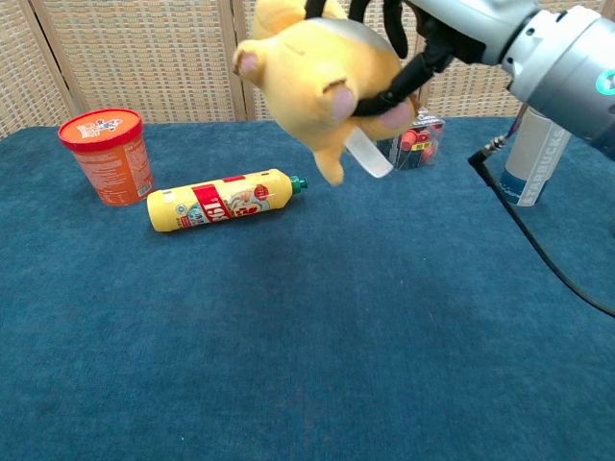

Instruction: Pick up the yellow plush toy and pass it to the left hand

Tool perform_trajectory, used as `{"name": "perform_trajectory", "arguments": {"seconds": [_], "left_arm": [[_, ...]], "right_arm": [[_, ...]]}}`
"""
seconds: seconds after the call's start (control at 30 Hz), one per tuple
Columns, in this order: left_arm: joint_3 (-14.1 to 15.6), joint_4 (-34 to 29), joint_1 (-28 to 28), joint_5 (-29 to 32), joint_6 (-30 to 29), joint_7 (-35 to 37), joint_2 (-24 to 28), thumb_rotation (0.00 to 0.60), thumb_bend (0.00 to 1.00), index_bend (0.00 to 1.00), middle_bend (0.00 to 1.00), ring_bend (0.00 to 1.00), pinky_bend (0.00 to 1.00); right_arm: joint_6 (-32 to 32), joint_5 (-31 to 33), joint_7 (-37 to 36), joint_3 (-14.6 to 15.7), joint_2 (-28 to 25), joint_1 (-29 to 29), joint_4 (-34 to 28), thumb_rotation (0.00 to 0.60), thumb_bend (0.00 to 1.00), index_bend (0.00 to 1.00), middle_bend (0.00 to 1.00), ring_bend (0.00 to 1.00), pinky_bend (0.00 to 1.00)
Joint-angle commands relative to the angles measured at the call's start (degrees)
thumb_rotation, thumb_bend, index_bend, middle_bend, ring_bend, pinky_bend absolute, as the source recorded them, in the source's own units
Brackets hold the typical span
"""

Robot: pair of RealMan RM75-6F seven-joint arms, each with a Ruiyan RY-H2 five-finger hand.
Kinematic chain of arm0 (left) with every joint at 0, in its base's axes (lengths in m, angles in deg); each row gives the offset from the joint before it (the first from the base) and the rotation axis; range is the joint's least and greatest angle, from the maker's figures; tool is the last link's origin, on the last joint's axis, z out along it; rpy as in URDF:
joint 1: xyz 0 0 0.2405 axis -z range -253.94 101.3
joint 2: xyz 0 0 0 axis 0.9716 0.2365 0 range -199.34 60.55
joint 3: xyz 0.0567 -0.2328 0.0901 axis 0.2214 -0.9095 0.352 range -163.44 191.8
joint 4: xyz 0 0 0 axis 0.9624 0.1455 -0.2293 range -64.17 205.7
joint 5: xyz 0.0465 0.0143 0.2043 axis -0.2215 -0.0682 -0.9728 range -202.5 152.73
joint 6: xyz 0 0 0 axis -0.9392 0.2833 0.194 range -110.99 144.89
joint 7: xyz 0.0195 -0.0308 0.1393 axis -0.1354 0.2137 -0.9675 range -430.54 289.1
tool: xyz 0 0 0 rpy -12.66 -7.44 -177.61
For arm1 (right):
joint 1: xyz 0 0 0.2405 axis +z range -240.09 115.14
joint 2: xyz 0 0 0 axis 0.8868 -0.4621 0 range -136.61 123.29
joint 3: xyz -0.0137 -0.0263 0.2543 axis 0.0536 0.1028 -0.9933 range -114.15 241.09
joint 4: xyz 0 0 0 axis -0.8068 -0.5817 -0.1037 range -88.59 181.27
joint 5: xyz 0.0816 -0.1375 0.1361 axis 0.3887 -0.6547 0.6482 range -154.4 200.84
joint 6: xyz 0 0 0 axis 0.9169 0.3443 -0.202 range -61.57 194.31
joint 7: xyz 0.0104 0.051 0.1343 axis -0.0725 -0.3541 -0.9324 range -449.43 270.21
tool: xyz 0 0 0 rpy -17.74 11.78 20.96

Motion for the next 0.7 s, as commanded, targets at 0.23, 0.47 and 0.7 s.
{"name": "perform_trajectory", "arguments": {"seconds": [0.23,0.47,0.7], "left_arm": [[-0.82,4.52,12.69,-4.53,9.96,16.81,-2.02,0.588,0.00,0.00,0.00,0.00,0.00],[-0.77,4.07,17.13,-4.58,12.24,23.31,-4.47,0.465,0.00,0.00,0.00,0.00,0.00],[-0.46,3.60,20.01,-4.17,12.30,29.70,-7.95,0.333,0.00,0.00,0.00,0.00,0.00]], "right_arm": [[-3.93,-3.38,-1.06,-2.41,7.36,6.05,7.62,0.600,0.53,0.66,0.62,0.64,0.69],[-4.89,-3.50,-1.86,-2.66,9.91,8.28,10.93,0.600,0.53,0.66,0.62,0.64,0.69],[-5.30,-3.48,-1.90,-2.15,10.99,9.63,13.92,0.600,0.53,0.67,0.62,0.64,0.69]]}}
